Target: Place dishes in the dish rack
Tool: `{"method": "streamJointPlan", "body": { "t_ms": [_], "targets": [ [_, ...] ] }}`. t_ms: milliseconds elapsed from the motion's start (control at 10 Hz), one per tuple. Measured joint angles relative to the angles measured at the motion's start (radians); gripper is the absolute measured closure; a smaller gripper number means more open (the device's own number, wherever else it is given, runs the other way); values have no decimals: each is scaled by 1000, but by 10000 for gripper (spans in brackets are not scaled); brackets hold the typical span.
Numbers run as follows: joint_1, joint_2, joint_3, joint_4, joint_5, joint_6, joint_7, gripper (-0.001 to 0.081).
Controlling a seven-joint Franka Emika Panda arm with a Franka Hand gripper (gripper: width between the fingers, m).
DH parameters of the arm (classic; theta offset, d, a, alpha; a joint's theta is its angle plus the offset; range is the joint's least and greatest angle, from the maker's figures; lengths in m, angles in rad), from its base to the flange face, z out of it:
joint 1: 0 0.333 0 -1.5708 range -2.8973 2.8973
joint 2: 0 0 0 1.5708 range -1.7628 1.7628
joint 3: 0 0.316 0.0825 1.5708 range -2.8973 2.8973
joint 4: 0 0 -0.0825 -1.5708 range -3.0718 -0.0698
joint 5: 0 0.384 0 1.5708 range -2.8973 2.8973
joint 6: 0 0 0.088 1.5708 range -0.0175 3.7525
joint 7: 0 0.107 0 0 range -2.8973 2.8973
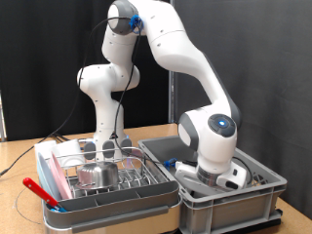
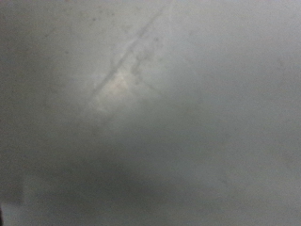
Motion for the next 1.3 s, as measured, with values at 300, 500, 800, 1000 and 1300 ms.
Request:
{"method": "streamJointPlan", "body": {
  "t_ms": [300,500,800,1000,1300],
  "targets": [
    [-25,-18,33,-59,93,199,-108,0],
    [-35,-40,41,-81,110,222,-131,0],
    [-35,-51,51,-129,134,388,-155,0],
    [-36,-51,62,-157,152,496,-170,0],
    [-36,-48,55,-147,137,453,-162,0]
  ]
}}
